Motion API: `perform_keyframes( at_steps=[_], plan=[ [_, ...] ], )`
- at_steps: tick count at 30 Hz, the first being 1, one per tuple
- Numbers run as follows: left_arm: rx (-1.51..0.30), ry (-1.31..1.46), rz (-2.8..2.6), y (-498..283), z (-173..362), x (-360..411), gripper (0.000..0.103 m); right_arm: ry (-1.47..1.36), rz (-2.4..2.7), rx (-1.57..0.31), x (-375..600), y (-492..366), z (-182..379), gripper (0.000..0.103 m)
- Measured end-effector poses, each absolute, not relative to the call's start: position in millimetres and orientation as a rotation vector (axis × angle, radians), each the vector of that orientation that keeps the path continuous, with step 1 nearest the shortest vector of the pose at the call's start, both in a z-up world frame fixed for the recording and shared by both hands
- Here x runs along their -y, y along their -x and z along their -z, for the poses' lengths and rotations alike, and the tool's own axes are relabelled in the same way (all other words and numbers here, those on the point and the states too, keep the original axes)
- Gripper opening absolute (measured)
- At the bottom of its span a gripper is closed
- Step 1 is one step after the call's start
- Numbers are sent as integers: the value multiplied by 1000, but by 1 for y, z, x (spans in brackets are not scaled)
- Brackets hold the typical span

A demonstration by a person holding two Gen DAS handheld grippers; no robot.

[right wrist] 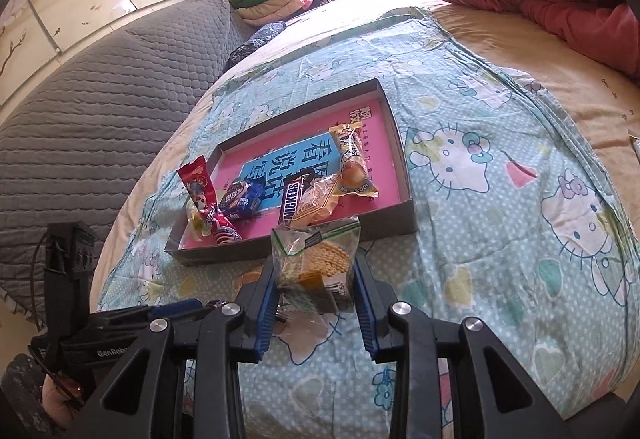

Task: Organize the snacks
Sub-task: 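Lift the chocolate roll with the left gripper while the right gripper grasps the barcode-labelled muffin, then carry the chocolate roll into the tray while the right gripper carries the muffin there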

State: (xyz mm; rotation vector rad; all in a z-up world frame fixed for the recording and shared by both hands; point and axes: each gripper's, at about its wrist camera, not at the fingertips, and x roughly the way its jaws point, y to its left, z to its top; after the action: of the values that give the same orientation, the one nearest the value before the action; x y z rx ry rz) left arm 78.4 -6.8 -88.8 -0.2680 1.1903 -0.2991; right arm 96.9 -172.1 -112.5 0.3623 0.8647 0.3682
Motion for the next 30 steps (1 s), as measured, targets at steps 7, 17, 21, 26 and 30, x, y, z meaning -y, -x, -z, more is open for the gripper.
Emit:
perform_keyframes(
  at_steps=[7, 17, 21, 26, 30],
  plan=[
    [-1198, 232, 281, -85, 98, 20, 50, -370, -375, -873, 172, -100, 117, 35],
    [-1159, 274, 292, -84, 99, 10, 37, -359, -392, -851, 168, -101, 113, 35],
    [-1099, 247, 283, -79, 78, 3, 37, -339, -401, -815, 166, -99, 105, 35],
    [-1038, 220, 276, -81, 54, 3, 37, -297, -406, -756, 161, -107, 91, 35],
    [-1008, 210, 271, -90, 39, 8, 37, -293, -404, -730, 158, -119, 85, 35]
  ],
)
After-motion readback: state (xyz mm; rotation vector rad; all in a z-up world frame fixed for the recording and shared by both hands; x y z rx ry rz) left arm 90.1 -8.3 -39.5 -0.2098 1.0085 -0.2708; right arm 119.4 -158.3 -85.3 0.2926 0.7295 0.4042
